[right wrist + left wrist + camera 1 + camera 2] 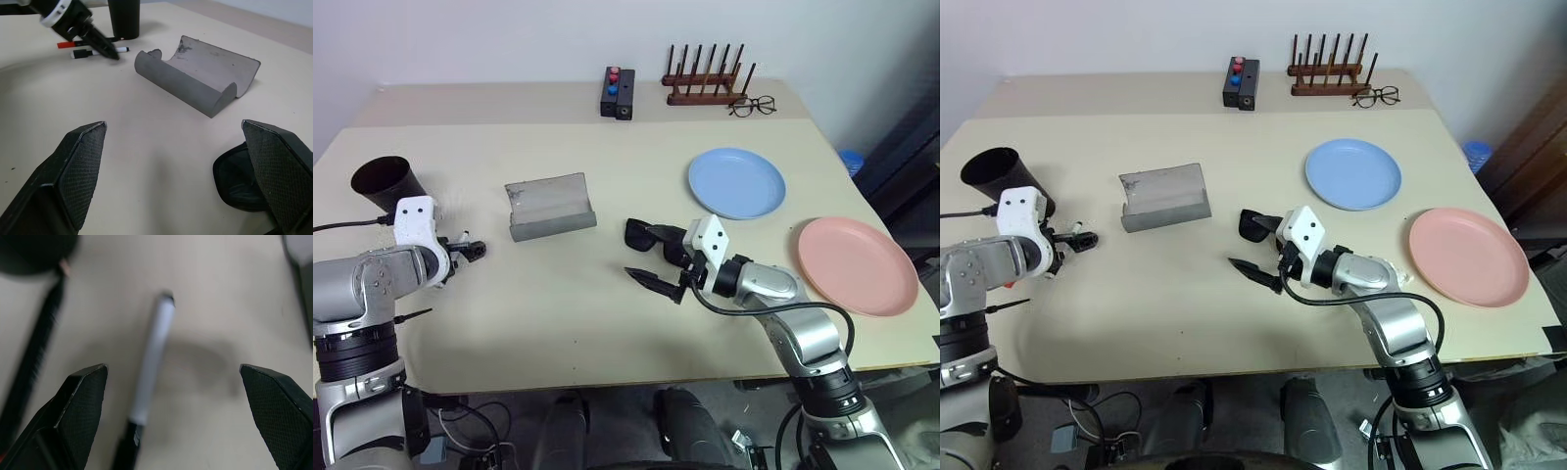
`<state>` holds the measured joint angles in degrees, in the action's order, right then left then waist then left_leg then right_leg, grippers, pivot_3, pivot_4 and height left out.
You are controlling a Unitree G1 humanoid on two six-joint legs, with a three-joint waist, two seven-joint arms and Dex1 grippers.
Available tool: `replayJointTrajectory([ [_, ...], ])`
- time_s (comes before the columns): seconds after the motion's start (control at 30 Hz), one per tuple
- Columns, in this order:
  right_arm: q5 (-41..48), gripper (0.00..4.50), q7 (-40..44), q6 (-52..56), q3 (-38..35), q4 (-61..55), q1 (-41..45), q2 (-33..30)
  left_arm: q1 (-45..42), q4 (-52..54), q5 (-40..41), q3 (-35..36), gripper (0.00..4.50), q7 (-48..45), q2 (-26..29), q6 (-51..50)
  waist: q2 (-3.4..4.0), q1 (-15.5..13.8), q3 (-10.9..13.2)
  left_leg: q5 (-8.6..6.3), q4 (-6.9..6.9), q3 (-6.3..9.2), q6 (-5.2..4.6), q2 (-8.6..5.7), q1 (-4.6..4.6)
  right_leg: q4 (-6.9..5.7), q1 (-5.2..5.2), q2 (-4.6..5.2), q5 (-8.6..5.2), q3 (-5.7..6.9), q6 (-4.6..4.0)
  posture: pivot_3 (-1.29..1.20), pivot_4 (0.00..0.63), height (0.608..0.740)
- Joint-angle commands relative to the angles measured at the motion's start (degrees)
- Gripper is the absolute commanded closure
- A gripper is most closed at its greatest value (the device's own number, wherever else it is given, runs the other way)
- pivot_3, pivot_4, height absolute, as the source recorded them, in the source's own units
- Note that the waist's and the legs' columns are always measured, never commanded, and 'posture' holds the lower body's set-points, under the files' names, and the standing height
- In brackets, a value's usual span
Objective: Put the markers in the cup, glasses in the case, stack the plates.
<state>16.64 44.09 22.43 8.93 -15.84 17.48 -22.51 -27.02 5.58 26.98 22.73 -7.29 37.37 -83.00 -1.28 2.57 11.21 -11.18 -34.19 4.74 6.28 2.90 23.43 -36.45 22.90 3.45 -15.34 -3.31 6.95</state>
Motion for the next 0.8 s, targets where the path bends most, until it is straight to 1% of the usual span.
replayJointTrajectory([
  [0.03, 2.0, 0.0, 0.01, 0.66, -0.75, -2.48, 1.53, 0.28, 1.66, 3.32, -0.26, -0.41, 0.29, -1.51, 1.88, -2.69, 0.0, 0.03, 0.0, 0.0, 0.0, -0.01, 0.0, 0.0, 0.0, 0.0, 0.01, 0.0, 0.0, -0.01, 0.0, 0.0, 0.15, 0.74],
  [0.1, 4.16, 0.0, 2.1, 2.5, -0.7, -3.4, 1.8, -0.74, 2.14, 3.82, -0.79, 0.17, 0.9, -1.61, 1.48, -3.25, 0.0, -0.03, 0.0, 0.0, 0.01, 0.0, 0.0, 0.0, 0.0, 0.0, 0.01, 0.01, 0.0, 0.0, 0.0, 0.0, 0.15, 0.74],
  [0.17, 4.9, 0.0, 4.54, 3.13, 0.27, -4.41, 1.76, -2.45, 2.29, 3.71, -1.19, 1.17, 1.79, -1.73, 0.92, -3.18, 0.0, -0.17, 0.0, 0.0, 0.0, 0.0, 0.0, 0.0, 0.0, 0.0, -0.01, 0.01, 0.0, 0.0, 0.0, 0.0, 0.15, 0.74],
  [0.33, 5.51, 0.0, 8.76, 2.28, 1.77, -4.87, 2.38, -4.84, 2.39, 3.37, -2.23, 1.63, 4.41, -2.03, 0.2, -2.36, 0.0, -0.19, 0.0, 0.0, -0.01, 0.0, 0.0, -0.01, -0.01, 0.02, -0.03, 0.03, -0.01, 0.0, -0.02, 0.0, 0.15, 0.74],
  [0.43, 5.11, 0.0, 9.76, 0.99, 2.22, -4.35, 3.03, -4.79, 2.25, 3.58, -2.89, 2.66, 4.46, -1.59, -0.87, -1.54, 0.0, -0.19, 0.0, 0.0, -0.01, -0.01, 0.0, -0.01, -0.01, 0.02, -0.03, 0.03, -0.02, 0.0, -0.02, 0.0, 0.15, 0.74],
  [0.53, 4.71, 0.0, 9.83, 0.46, 2.49, -3.67, 3.53, -4.36, 2.66, 5.23, -2.22, 3.67, 4.46, -3.48, -1.08, 1.02, 0.0, -0.25, -0.01, 0.0, -0.02, 0.0, 0.01, -0.01, -0.02, 0.02, -0.04, 0.03, -0.01, 0.0, -0.02, 0.0, 0.15, 0.74],
  [0.67, 4.14, 0.0, 9.53, -0.44, 2.91, -2.58, 3.94, -4.04, 5.62, 12.42, -0.27, 4.09, 4.46, -10.71, 1.09, 12.51, -0.03, -0.15, 0.01, 0.0, -0.01, -0.01, 0.01, -0.01, 0.01, 0.03, -0.02, 0.03, -0.01, 0.0, -0.02, 0.0, 0.15, 0.74],
  [0.73, 4.0, 0.0, 9.38, -0.82, 3.08, -2.24, 4.03, -3.92, 6.84, 17.84, 1.88, 6.85, 4.46, -14.86, 0.58, 20.38, -0.03, -0.16, 0.01, 0.0, 0.01, 0.0, 0.01, -0.01, 0.03, 0.03, 0.02, 0.03, -0.01, 0.0, -0.02, 0.0, 0.15, 0.74],
  [0.8, 3.63, 0.0, 9.17, -1.54, 3.22, -1.83, 4.28, -3.57, 7.05, 20.0, 2.87, 9.52, 4.46, -16.56, -0.65, 27.37, -0.03, -0.19, 0.01, 0.0, 0.02, -0.02, 0.01, -0.01, 0.04, 0.07, 0.01, 0.05, -0.04, 0.0, -0.09, 0.0, 0.15, 0.74],
])
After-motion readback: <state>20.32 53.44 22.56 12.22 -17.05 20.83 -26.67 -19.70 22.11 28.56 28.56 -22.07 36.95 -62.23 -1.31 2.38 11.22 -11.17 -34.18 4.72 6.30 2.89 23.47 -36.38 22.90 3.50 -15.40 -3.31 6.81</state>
